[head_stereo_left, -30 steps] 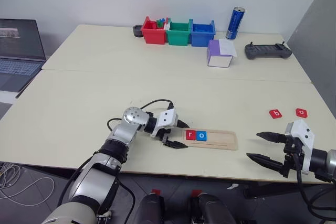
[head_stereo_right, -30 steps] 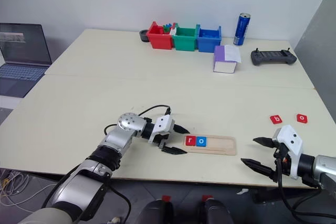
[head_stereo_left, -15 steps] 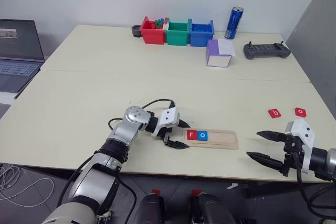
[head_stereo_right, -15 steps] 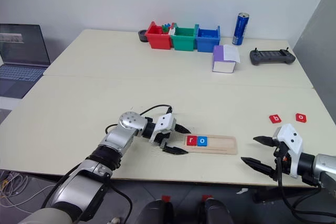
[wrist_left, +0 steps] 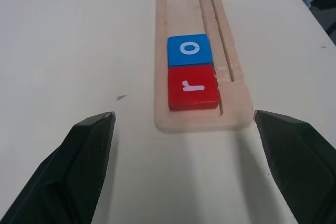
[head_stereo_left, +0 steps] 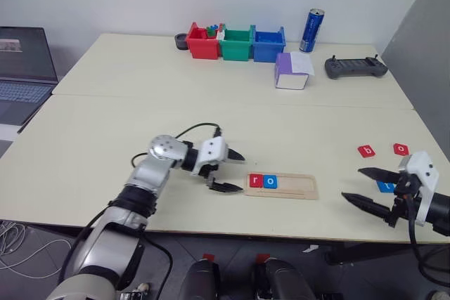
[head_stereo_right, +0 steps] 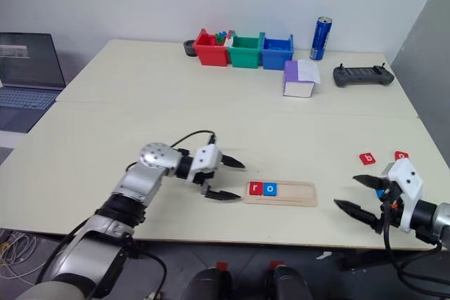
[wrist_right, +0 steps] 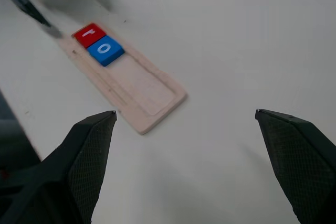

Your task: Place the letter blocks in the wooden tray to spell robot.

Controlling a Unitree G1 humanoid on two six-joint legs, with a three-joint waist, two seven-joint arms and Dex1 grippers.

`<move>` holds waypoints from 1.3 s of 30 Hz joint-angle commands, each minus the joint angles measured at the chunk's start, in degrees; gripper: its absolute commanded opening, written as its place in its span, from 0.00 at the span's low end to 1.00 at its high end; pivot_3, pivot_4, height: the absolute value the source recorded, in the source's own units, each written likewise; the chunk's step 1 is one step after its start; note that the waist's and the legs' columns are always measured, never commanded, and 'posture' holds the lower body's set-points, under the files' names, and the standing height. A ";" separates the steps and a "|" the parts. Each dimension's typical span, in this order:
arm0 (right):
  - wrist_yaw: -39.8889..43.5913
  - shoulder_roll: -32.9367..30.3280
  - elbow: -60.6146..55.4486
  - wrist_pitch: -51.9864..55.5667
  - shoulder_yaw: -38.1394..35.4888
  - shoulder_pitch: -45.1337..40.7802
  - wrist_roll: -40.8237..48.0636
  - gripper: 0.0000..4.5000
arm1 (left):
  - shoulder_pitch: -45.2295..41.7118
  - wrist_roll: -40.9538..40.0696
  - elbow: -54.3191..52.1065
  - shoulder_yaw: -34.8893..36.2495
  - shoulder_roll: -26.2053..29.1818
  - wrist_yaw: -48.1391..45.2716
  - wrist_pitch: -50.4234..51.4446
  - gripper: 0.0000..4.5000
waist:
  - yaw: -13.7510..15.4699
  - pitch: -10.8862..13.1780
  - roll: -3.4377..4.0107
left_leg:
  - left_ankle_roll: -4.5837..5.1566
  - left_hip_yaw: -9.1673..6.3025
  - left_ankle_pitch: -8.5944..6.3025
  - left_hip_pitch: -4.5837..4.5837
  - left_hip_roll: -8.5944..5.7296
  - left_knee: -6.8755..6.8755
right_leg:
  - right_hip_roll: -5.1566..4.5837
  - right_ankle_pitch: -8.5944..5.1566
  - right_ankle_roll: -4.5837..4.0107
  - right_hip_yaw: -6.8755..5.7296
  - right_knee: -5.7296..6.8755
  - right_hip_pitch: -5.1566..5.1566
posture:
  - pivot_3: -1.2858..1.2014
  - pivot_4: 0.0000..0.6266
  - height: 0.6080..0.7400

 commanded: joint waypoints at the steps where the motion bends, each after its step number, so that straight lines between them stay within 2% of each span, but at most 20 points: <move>1: -5.02 2.10 2.73 -0.73 -4.72 -3.52 0.54 1.00 | 2.19 -7.86 -6.12 6.44 4.90 -3.56 4.27 0.99 | -0.11 0.00 0.00 | 0.00 0.00 0.00 0.00 0.02 0.00 | 0.00 0.00 0.00 0.00 0.01 0.00 | 0.52 0.24 1.00; 4: -11.24 4.01 7.98 -0.03 -4.32 -7.96 -1.92 1.00 | 4.35 -11.98 -9.25 10.16 9.96 -5.76 8.65 0.99 | -0.39 0.00 0.00 | -0.01 0.02 0.01 0.02 0.02 0.01 | 0.00 0.00 -0.01 0.05 0.05 0.00 | 0.52 0.24 1.00; 8: -16.04 4.87 12.93 2.46 -0.93 -12.73 -4.32 1.00 | 4.48 -17.03 -8.42 15.73 13.36 -5.56 13.37 0.99 | -0.48 0.00 0.02 | -0.01 0.05 0.01 0.04 0.00 0.03 | -0.04 -0.01 -0.02 0.08 0.11 0.00 | 0.52 0.24 1.00; 12: -17.34 4.49 19.11 1.67 1.65 -17.23 -7.06 1.00 | 3.61 -16.81 -4.30 17.04 17.85 -9.64 12.54 0.99 | -0.69 0.00 0.03 | -0.01 0.10 0.01 0.04 0.00 0.01 | -0.04 -0.02 -0.04 0.12 0.14 -0.06 | 0.52 0.24 1.00; 16: -16.69 4.36 23.07 -0.09 2.83 -19.70 -8.49 1.00 | 5.30 -15.49 -1.31 17.11 15.37 -10.75 1.25 0.99 | -0.62 -0.01 0.10 | -0.01 0.15 0.01 0.03 -0.01 -0.01 | -0.05 -0.04 -0.07 0.17 0.14 -0.08 | 0.52 0.24 1.00; 20: -16.90 4.47 25.47 -1.80 3.47 -20.95 -9.80 1.00 | 6.71 -16.55 -1.02 18.57 13.29 -9.29 -1.25 0.99 | -0.71 0.00 0.08 | -0.01 0.19 0.01 0.02 -0.01 0.01 | -0.06 -0.03 -0.07 0.21 0.17 -0.08 | 0.52 0.24 1.00; 28: -17.37 5.88 28.93 0.27 4.89 -24.68 -9.63 1.00 | 6.15 -16.83 0.12 17.78 12.71 -10.89 -3.43 0.99 | -1.01 0.00 0.08 | -0.01 0.21 0.01 0.05 0.02 0.01 | -0.05 -0.03 -0.07 0.22 0.25 -0.12 | 0.52 0.24 1.00; 36: -16.03 6.21 37.60 -3.46 8.68 -29.41 -12.92 1.00 | 3.20 -21.66 2.25 10.74 17.54 -11.44 -3.45 0.99 | -1.08 0.00 0.09 | -0.01 0.24 0.01 0.04 0.01 0.00 | -0.06 -0.03 -0.07 0.26 0.25 -0.13 | 0.52 0.24 1.00; 39: -14.81 6.87 45.40 -7.09 10.49 -32.71 -15.00 1.00 | 3.16 -22.46 2.66 8.45 19.40 -11.44 -4.34 0.99 | -1.21 0.00 0.09 | -0.01 0.31 0.01 0.04 0.01 -0.01 | -0.05 -0.03 -0.07 0.34 0.25 -0.18 | 0.52 0.24 1.00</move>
